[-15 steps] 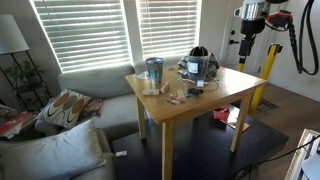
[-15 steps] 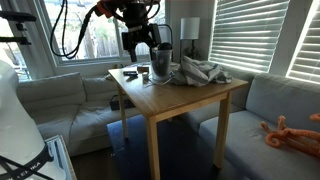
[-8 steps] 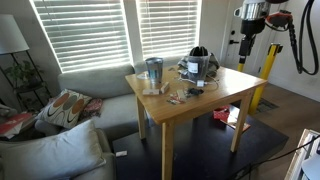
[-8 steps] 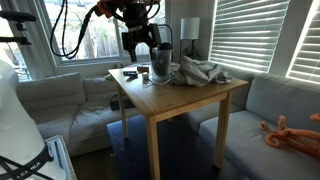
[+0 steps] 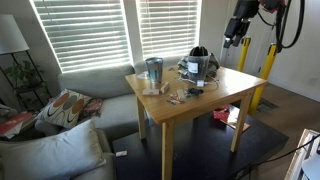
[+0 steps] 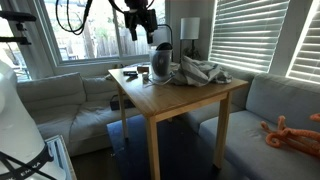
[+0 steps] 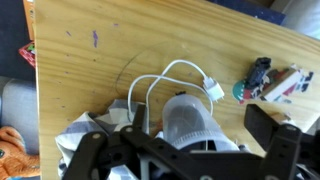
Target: Move the container to the left
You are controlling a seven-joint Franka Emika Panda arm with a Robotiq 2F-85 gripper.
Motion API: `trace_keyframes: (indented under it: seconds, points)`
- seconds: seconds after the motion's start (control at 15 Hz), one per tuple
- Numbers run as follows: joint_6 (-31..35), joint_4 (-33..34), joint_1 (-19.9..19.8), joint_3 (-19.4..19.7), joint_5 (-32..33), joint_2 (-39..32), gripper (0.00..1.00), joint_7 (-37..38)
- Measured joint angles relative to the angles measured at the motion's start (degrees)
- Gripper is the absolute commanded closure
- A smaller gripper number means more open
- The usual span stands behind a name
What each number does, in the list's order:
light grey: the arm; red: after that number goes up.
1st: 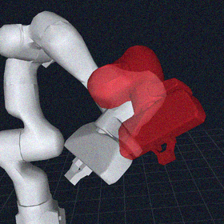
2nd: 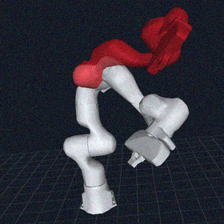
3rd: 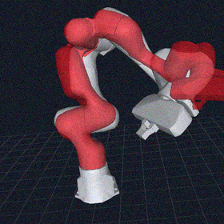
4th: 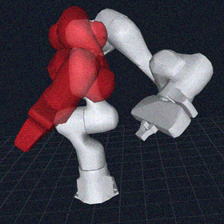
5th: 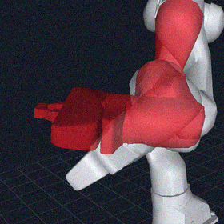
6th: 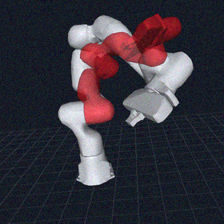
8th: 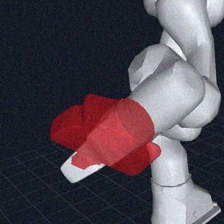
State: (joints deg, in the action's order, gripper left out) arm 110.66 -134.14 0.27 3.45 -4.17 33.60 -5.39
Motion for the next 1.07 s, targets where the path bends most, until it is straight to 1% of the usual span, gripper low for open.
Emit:
trace_keyframes:
  seconds: [0.2,0.47,0.73,1.07]
  points:
    - [1.9,3.2,-0.1,0.4,-4.8,-2.2,0.00,3.8]
    - [4.2,5.0,-0.2,1.4,-9.0,-6.8,0.00,6.4]
    - [4.7,6.3,-0.2,1.1,-10.7,-12.0,0.00,9.9]
    - [4.6,8.1,-0.3,0.0,-10.8,-16.9,0.00,16.0]
